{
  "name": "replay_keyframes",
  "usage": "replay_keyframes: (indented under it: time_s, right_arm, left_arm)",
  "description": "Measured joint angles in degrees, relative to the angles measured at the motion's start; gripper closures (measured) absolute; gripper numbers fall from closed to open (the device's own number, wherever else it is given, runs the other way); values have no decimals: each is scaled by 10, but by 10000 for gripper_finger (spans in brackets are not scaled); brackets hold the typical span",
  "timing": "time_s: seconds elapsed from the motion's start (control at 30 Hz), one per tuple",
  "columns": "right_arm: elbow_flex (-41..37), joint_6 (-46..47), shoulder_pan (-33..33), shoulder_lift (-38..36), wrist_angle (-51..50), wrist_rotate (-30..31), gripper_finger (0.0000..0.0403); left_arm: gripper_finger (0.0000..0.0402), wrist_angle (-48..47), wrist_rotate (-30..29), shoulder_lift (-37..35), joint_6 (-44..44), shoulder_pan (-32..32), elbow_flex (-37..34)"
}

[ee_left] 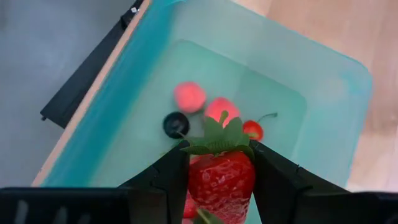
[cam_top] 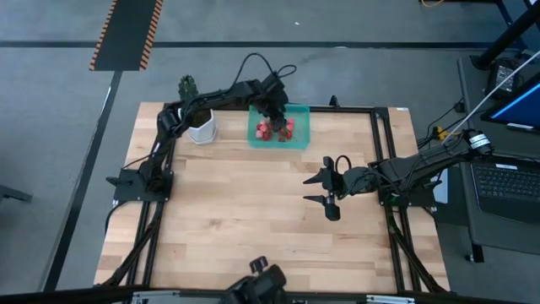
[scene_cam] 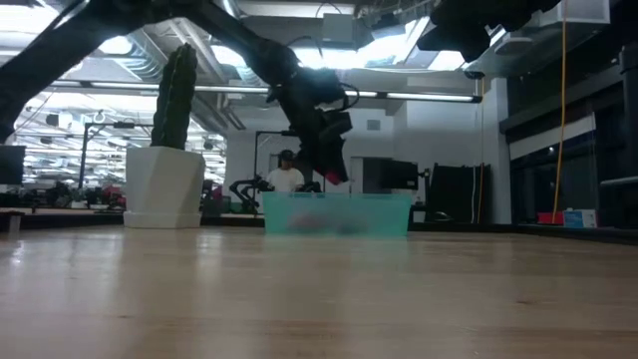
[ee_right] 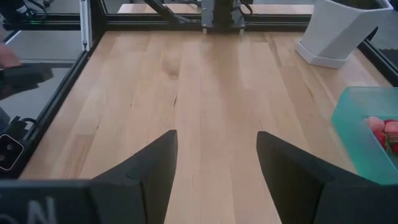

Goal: Pick and placing Produce into tupperware
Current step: Put the strawberry into the container

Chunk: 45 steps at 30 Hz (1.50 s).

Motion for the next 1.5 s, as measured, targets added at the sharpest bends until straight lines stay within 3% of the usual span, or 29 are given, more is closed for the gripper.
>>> replay_keyframes:
  time_s: [0.23,0.47,0.83,1.17,1.5]
  right_arm:
    - [0,-14,0,0,-1,0,181]
    - [0,-16,0,0,-3,0,181]
    - [0,-15,0,0,-3,0,181]
    - [0,-17,0,0,-3,0,181]
    - [0,-17,0,0,-4,0,181]
  left_arm:
    - [260,-64,18,10,6,36,20]
    - [260,-120,-18,10,21,53,6]
    - [258,-107,-48,10,26,66,-48]
    - [257,-86,-49,10,26,65,-49]
    - [227,-68,-54,10,35,65,-49]
